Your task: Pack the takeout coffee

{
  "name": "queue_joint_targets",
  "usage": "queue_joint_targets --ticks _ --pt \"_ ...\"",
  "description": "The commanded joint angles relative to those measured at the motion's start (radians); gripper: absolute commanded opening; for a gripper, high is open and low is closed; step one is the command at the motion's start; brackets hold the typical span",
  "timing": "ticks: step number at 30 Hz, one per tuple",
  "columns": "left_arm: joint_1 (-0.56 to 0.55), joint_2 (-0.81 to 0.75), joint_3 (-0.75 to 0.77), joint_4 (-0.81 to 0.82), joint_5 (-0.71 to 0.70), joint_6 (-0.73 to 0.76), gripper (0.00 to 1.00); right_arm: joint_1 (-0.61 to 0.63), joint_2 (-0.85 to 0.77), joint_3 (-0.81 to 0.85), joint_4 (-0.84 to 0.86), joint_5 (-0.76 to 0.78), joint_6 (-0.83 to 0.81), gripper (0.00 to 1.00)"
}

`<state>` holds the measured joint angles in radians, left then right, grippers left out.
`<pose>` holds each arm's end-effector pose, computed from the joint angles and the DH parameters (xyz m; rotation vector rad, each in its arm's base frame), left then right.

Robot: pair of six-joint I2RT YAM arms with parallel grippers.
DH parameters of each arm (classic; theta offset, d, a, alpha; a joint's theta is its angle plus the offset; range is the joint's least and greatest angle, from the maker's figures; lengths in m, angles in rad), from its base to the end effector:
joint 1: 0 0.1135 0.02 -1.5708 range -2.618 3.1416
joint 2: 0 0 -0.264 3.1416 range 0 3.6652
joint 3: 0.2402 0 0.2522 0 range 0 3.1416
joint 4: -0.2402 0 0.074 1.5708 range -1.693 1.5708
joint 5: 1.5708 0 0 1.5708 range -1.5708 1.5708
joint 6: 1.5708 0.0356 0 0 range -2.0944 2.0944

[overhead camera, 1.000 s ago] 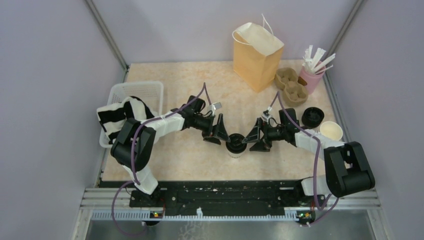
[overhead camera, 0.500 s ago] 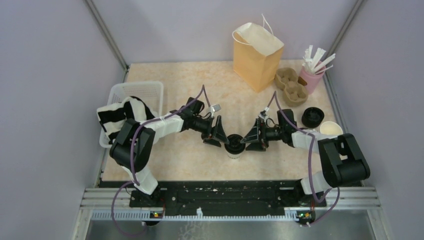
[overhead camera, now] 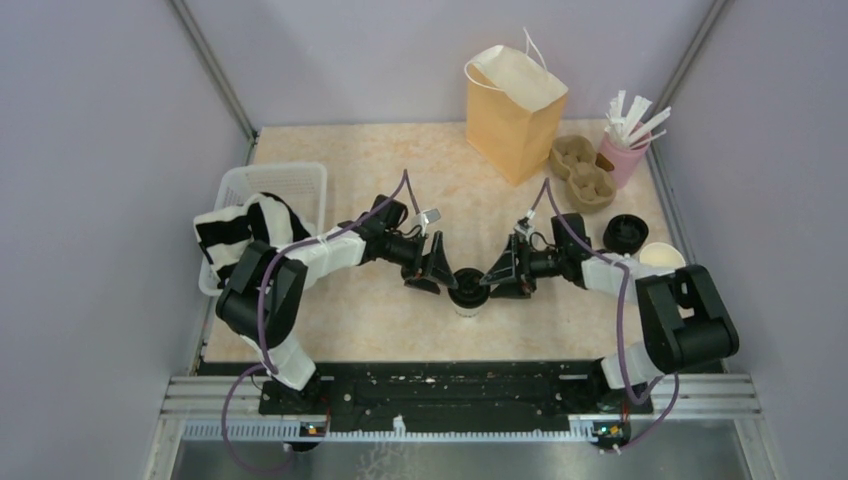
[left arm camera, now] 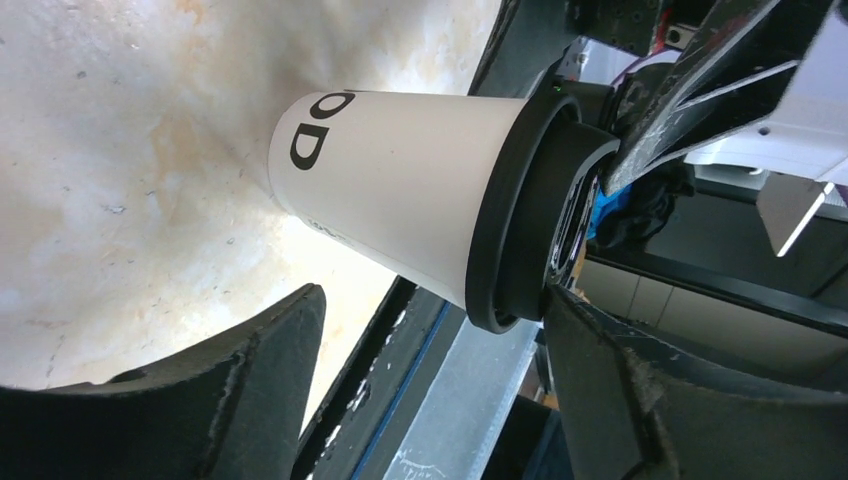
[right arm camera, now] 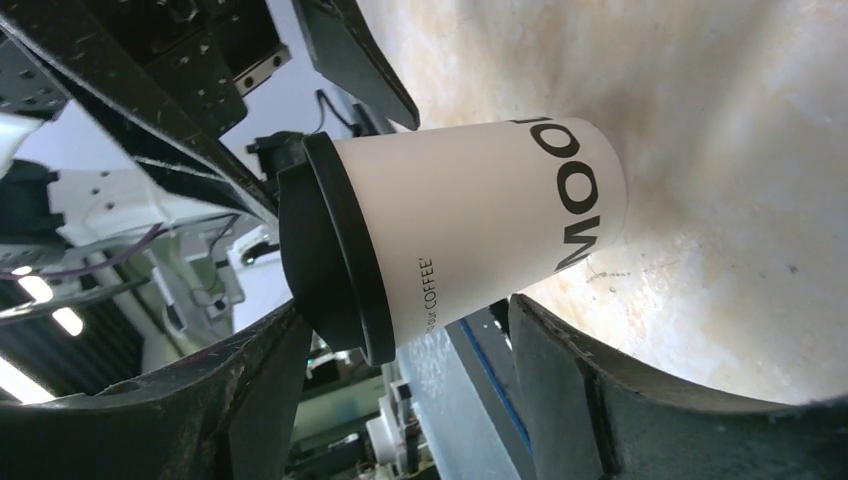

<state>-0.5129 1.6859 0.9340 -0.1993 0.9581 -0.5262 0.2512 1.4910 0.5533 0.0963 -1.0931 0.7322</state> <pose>0.2690 -0.1849 0.1753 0.4193 2.6299 -1.6020 0.2367 0.0934 0.1473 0.0309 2.5114 1.7530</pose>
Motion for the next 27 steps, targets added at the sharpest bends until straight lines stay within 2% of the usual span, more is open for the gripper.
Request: queue_joint_targets --ticks 1,7,11,13,16,21,27 --pt "-0.003 -0.017 0.053 -0.140 -0.164 0.105 0.89 0.030 -0.059 0.097 -0.301 0.248 -0.143 0.72" --pt "-0.002 -0.024 0.173 -0.158 -0.129 0.065 0.96 0.041 -0.135 0.207 -0.469 0.299 -0.170 0.83" --pt "-0.003 -0.047 0.191 -0.177 -0.125 0.070 0.98 0.044 -0.187 0.279 -0.556 0.341 -0.185 0.93" --pt "-0.002 -0.067 0.202 -0.216 -0.147 0.084 0.98 0.058 -0.200 0.334 -0.624 0.394 -0.211 0.95" --pt "-0.002 -0.125 0.226 -0.296 -0.247 0.114 0.98 0.131 -0.193 0.456 -0.756 0.538 -0.265 0.96" --pt "-0.001 -0.298 0.237 -0.362 -0.513 0.109 0.98 0.346 -0.124 0.695 -0.983 0.944 -0.335 0.95" --pt "0.000 -0.460 0.164 -0.349 -0.672 0.071 0.98 0.529 -0.003 0.833 -1.082 1.138 -0.381 0.95"
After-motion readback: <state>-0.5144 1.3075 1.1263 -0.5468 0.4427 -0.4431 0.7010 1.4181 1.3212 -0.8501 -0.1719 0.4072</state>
